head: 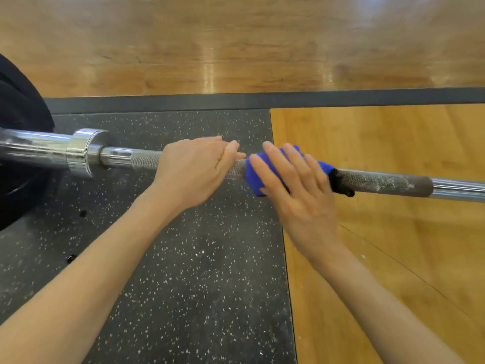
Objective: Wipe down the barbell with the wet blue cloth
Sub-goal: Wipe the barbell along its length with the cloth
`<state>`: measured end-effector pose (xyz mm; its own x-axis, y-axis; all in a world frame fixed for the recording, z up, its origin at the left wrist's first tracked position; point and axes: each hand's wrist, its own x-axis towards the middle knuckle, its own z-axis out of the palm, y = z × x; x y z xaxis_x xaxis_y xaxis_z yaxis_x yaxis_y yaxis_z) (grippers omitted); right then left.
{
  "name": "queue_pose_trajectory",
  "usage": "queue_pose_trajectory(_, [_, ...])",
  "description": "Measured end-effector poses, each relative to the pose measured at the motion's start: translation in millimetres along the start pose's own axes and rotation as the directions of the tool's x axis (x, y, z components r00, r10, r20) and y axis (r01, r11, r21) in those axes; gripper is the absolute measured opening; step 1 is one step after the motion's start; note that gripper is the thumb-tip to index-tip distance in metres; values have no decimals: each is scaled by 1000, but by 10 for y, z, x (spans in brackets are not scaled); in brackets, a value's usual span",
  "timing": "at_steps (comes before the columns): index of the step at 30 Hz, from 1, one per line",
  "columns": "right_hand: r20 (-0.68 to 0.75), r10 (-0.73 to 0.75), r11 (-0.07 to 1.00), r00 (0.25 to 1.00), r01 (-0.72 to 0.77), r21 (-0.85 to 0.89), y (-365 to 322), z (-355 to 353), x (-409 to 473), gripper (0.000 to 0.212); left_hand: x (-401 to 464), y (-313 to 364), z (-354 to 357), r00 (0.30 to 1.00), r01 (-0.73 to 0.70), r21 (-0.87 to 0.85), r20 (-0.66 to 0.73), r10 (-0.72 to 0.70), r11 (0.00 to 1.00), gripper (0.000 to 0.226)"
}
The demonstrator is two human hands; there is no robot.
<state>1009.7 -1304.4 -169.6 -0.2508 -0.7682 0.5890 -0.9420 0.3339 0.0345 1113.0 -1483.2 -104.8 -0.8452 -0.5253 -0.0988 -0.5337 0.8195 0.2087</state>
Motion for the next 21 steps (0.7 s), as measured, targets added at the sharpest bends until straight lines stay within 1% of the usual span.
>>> queue_pose_trajectory(2, [-8, 72, 997, 997, -72, -27, 157, -49, -65, 60, 30, 0, 55, 993, -63, -61, -104, 56, 996, 60])
queue_pose_trajectory(4, [-39, 141, 990, 989, -141, -2, 21, -12, 16, 53, 83, -16, 129, 975, -106, -10, -199, 101, 994, 57])
queue_pose_trajectory(5, [-50, 135, 991, 990, -134, 14, -101, 52, 85, 53, 114, -28, 162, 959, -120, 40, -255, 126, 992, 55])
queue_pose_trajectory(7, [-59, 32, 999, 998, -30, 29, -239, 145, 201, 56, 133, -41, 201, 909, -126, 135, -381, 169, 983, 48])
queue_pose_trajectory(8, [-51, -27, 999, 998, 28, 20, -193, 165, 223, 57, 134, -52, 222, 881, -125, 152, -438, 180, 980, 47])
queue_pose_trajectory(9, [-37, -59, 998, 998, 60, 8, -81, 157, 209, 57, 133, -65, 240, 858, -126, 155, -479, 186, 980, 48])
queue_pose_trajectory(10, [-24, -57, 998, 998, 57, -12, 52, 124, 168, 59, 127, -73, 253, 848, -125, 153, -497, 186, 980, 50])
queue_pose_trajectory(12, [-21, 21, 998, 1000, -22, -51, 217, 54, 72, 63, 134, -73, 272, 854, -120, 148, -489, 178, 982, 54])
queue_pose_trajectory(15, [-48, 134, 990, 990, -136, -34, 42, 123, 149, 55, 210, -68, 265, 885, -116, 138, -435, 165, 984, 57])
queue_pose_trajectory(17, [-54, 102, 995, 993, -103, -11, -52, 198, 240, 50, 259, -83, 238, 900, -127, 134, -402, 171, 983, 55])
queue_pose_trajectory(19, [-8, 30, 999, 1000, -30, 11, 88, 183, 278, 43, 313, -122, 209, 910, -138, 125, -375, 175, 983, 53])
queue_pose_trajectory(20, [13, 26, 999, 1000, -26, 24, 208, 144, 264, 41, 344, -135, 193, 918, -143, 115, -356, 175, 983, 53])
queue_pose_trajectory(21, [31, 64, 997, 997, -65, 36, 305, 95, 235, 40, 375, -139, 174, 925, -146, 103, -339, 173, 984, 53])
